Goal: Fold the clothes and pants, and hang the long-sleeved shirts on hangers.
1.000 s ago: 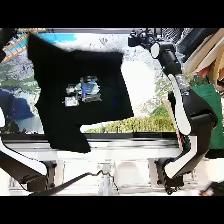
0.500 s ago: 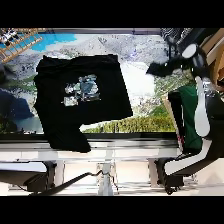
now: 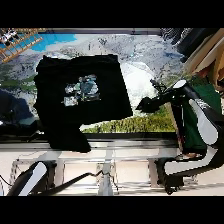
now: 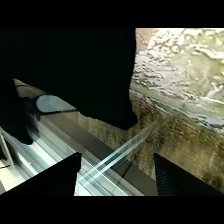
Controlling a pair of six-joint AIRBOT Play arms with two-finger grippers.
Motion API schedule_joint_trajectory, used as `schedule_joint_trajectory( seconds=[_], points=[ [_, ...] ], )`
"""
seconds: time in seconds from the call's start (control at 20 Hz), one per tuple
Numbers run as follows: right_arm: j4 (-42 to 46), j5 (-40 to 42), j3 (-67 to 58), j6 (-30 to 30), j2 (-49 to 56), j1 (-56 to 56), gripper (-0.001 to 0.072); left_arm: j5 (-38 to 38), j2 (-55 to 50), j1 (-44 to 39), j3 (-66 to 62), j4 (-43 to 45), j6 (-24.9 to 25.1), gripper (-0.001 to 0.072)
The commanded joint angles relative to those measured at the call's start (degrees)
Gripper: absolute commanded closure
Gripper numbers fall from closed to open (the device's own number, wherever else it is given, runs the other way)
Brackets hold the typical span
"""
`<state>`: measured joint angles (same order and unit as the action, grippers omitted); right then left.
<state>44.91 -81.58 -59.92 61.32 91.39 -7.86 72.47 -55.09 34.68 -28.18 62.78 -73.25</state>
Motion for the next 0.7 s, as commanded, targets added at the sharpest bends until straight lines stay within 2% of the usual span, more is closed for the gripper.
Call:
schedule_joint_trajectory(
  seconds=[0.0, 0.25, 0.3, 0.35, 0.4, 0.45, 0.5, 0.55, 0.65],
  points=[
    [-0.8, 3.4, 2.7, -2.4, 0.6, -0.1, 0.0174, -1.8, 1.8, 0.1, 4.0, -1.3, 1.8, 0.0005],
    [-2.1, 5.4, 2.7, -4.1, 4.7, 1.4, 0.0179, -6.2, -0.9, 0.0, 4.0, -2.4, 1.8, 0.0006],
    [-2.6, 5.9, 2.7, -4.6, 5.5, 2.4, 0.0188, -6.8, -1.9, 0.0, 4.0, -2.4, 1.7, 0.0015],
    [-3.3, 6.8, 2.6, -5.2, 6.3, 3.8, 0.0200, -7.1, -2.9, -0.2, 4.0, -2.4, 1.7, 0.0055],
    [-4.1, 8.1, 2.6, -5.3, 7.0, 5.0, 0.0209, -7.7, -4.0, -0.6, 4.0, -2.4, 1.7, 0.0214],
    [-5.6, 9.5, 2.5, -5.2, 7.5, 6.3, 0.0246, -8.3, -4.9, -0.9, 4.0, -2.5, 1.7, 0.0440],
    [-7.0, 9.6, 2.5, -5.3, 7.8, 7.3, 0.0370, -8.4, -5.4, -1.0, 4.0, -2.8, 1.8, 0.0670],
    [-7.1, 9.4, 2.5, -5.4, 7.8, 8.0, 0.0662, -8.4, -5.3, -1.0, 3.9, -2.9, 1.7, 0.0703],
    [-7.1, 6.3, 2.5, -6.3, 6.0, 7.6, 0.0683, -5.3, -4.5, -0.7, 1.5, -3.6, 3.9, 0.0706]
  ],
)
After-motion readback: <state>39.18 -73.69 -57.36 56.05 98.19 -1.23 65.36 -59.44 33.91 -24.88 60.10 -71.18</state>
